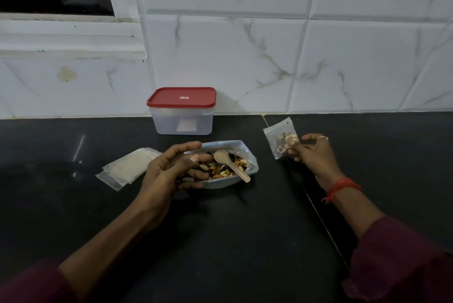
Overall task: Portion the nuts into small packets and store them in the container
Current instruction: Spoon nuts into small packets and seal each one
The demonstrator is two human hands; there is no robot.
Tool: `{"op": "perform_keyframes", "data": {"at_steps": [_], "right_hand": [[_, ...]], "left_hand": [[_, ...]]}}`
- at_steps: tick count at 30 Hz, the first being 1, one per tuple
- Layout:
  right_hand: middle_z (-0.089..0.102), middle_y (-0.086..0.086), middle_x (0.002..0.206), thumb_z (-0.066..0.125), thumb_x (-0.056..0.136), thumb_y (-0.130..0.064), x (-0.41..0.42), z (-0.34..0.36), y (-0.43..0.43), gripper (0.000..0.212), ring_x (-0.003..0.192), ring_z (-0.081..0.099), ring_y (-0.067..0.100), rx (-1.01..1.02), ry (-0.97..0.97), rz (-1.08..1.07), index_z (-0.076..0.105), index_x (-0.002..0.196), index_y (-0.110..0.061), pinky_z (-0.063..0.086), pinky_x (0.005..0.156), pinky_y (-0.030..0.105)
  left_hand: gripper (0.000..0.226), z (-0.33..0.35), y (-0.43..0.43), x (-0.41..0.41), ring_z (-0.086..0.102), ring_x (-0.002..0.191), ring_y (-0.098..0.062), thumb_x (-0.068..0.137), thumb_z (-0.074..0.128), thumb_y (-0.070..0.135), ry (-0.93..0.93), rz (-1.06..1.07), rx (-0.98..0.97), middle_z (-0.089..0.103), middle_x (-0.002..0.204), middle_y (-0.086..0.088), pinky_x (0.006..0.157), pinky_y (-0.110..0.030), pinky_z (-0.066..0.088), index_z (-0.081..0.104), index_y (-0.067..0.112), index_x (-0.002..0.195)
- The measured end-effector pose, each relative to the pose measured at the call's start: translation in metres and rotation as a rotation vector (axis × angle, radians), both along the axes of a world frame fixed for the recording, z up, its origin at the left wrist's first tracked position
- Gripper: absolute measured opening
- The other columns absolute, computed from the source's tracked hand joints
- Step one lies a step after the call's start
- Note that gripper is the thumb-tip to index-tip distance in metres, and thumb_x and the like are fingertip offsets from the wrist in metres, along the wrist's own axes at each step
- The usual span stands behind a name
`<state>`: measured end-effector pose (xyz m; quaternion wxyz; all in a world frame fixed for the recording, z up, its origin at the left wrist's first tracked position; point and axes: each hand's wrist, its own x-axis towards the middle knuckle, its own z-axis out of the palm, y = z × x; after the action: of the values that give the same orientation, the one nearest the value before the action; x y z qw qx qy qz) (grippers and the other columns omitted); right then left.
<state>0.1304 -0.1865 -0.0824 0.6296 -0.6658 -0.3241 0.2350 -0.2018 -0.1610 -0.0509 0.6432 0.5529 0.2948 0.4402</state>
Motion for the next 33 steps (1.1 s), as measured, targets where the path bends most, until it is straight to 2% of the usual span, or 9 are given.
{"op": "perform_keyframes", "data": {"at_steps": [6, 10, 12, 16, 18, 21, 25, 29, 33], "right_hand": [[0.075, 0.006, 0.096, 0.073, 0.090, -0.018, 0.002, -0.002, -0.001, 0.015, 0.083, 0.075, 0.014, -0.108, -0.172, 0.013, 0.064, 0.103, -0.020, 0.060, 0.086, 0.038], [0.066, 0.003, 0.116, 0.071, 0.091, -0.027, 0.000, 0.000, -0.004, 0.019, 0.091, 0.071, 0.017, -0.230, -0.665, -0.110, 0.071, 0.110, -0.029, 0.053, 0.094, 0.033], [0.060, 0.003, 0.120, 0.070, 0.091, -0.026, -0.004, 0.003, -0.007, 0.019, 0.097, 0.067, 0.021, -0.205, -0.807, -0.127, 0.072, 0.109, -0.029, 0.048, 0.092, 0.030], [0.065, -0.001, 0.115, 0.062, 0.092, -0.024, -0.016, 0.006, -0.011, 0.021, 0.109, 0.061, 0.024, -0.363, -1.032, -0.063, 0.075, 0.104, -0.034, 0.050, 0.090, 0.039], [0.062, -0.002, 0.116, 0.064, 0.089, -0.021, -0.023, 0.013, -0.014, 0.021, 0.106, 0.062, 0.022, -0.282, -1.013, -0.082, 0.073, 0.103, -0.033, 0.052, 0.089, 0.040], [0.059, -0.010, 0.107, 0.067, 0.083, -0.015, -0.046, 0.028, -0.019, 0.023, 0.083, 0.062, 0.008, -0.004, -0.935, -0.080, 0.072, 0.099, -0.031, 0.053, 0.081, 0.034], [0.062, -0.012, 0.100, 0.069, 0.085, -0.012, -0.099, 0.038, -0.031, 0.018, 0.081, 0.061, 0.002, 0.223, -0.908, 0.177, 0.073, 0.098, -0.024, 0.046, 0.069, 0.008], [0.059, -0.018, 0.109, 0.066, 0.086, -0.023, -0.132, 0.026, -0.038, 0.020, 0.089, 0.060, -0.003, 0.264, -1.035, 0.443, 0.071, 0.105, -0.028, 0.048, 0.080, 0.014], [0.061, -0.016, 0.115, 0.059, 0.086, -0.032, -0.136, 0.016, -0.039, 0.026, 0.105, 0.060, 0.002, 0.293, -1.174, 0.534, 0.071, 0.109, -0.030, 0.051, 0.085, 0.018]], "left_hand": [[0.043, 0.000, 0.001, -0.001, 0.072, 0.080, -0.020, 0.079, 0.062, 0.023, 0.015, -0.003, 0.003, 0.076, 0.108, -0.007, 0.066, -0.029, 0.062, 0.064, 0.018, 0.121], [0.043, 0.000, 0.003, -0.002, 0.072, 0.080, -0.020, 0.079, 0.061, 0.023, 0.020, 0.000, 0.007, 0.076, 0.109, -0.007, 0.067, -0.030, 0.062, 0.063, 0.019, 0.122], [0.044, 0.000, 0.003, -0.002, 0.072, 0.079, -0.020, 0.079, 0.062, 0.023, 0.018, 0.007, 0.015, 0.076, 0.108, -0.008, 0.067, -0.030, 0.062, 0.063, 0.018, 0.123], [0.039, -0.001, 0.004, -0.004, 0.069, 0.074, -0.021, 0.082, 0.063, 0.020, 0.012, 0.067, 0.028, 0.075, 0.103, -0.010, 0.064, -0.030, 0.061, 0.064, 0.015, 0.121], [0.027, 0.000, 0.007, -0.007, 0.066, 0.069, -0.019, 0.090, 0.061, 0.012, -0.004, 0.132, 0.037, 0.075, 0.096, -0.008, 0.062, -0.029, 0.059, 0.066, 0.013, 0.117], [0.015, 0.003, 0.019, -0.016, 0.063, 0.062, -0.015, 0.096, 0.059, 0.007, 0.032, 0.338, 0.144, 0.072, 0.082, -0.004, 0.056, -0.026, 0.056, 0.067, 0.014, 0.107], [0.012, -0.001, 0.047, -0.037, 0.068, 0.077, -0.017, 0.093, 0.065, 0.013, 0.279, 0.685, 0.416, 0.069, 0.088, 0.000, 0.062, -0.032, 0.057, 0.064, 0.023, 0.098], [0.013, -0.008, 0.073, -0.062, 0.066, 0.091, -0.011, 0.089, 0.069, 0.032, 0.714, 0.778, 0.489, 0.067, 0.095, 0.015, 0.083, -0.043, 0.057, 0.064, 0.030, 0.101], [0.047, -0.015, 0.083, -0.071, 0.060, 0.113, -0.017, 0.082, 0.070, 0.058, 1.120, 0.626, 0.542, 0.064, 0.123, 0.006, 0.089, -0.042, 0.055, 0.063, 0.030, 0.119]]}}
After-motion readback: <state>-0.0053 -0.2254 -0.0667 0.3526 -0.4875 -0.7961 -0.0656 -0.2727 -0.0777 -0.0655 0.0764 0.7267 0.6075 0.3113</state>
